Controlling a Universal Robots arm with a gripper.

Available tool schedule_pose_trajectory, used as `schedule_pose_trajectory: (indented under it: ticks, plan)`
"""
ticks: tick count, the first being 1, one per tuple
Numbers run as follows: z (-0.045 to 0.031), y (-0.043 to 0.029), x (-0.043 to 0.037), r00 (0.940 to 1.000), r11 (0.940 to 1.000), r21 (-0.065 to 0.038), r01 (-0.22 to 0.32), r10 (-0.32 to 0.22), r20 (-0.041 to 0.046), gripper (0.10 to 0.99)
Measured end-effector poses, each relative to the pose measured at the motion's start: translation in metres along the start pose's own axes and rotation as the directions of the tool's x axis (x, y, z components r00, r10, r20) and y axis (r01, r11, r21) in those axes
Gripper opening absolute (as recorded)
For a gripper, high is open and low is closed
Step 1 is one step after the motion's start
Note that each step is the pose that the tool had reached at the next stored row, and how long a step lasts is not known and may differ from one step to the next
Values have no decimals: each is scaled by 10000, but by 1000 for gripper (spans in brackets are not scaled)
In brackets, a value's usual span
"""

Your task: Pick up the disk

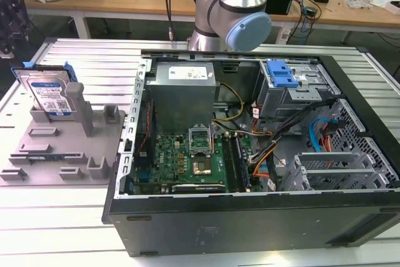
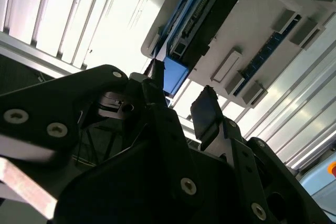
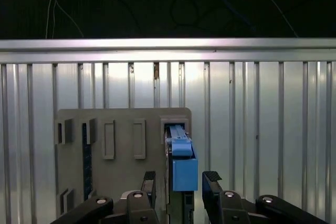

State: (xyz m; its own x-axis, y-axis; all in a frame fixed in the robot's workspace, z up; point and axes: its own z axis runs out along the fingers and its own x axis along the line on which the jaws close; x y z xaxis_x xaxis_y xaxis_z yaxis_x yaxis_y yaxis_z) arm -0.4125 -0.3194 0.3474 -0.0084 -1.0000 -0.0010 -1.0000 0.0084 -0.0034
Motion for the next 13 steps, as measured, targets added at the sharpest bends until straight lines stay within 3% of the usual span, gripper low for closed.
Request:
schedule_pose_trajectory:
  ticks: [13]
  plan:
    - [57,0,0,10000,10000,1,0,0,0,482]
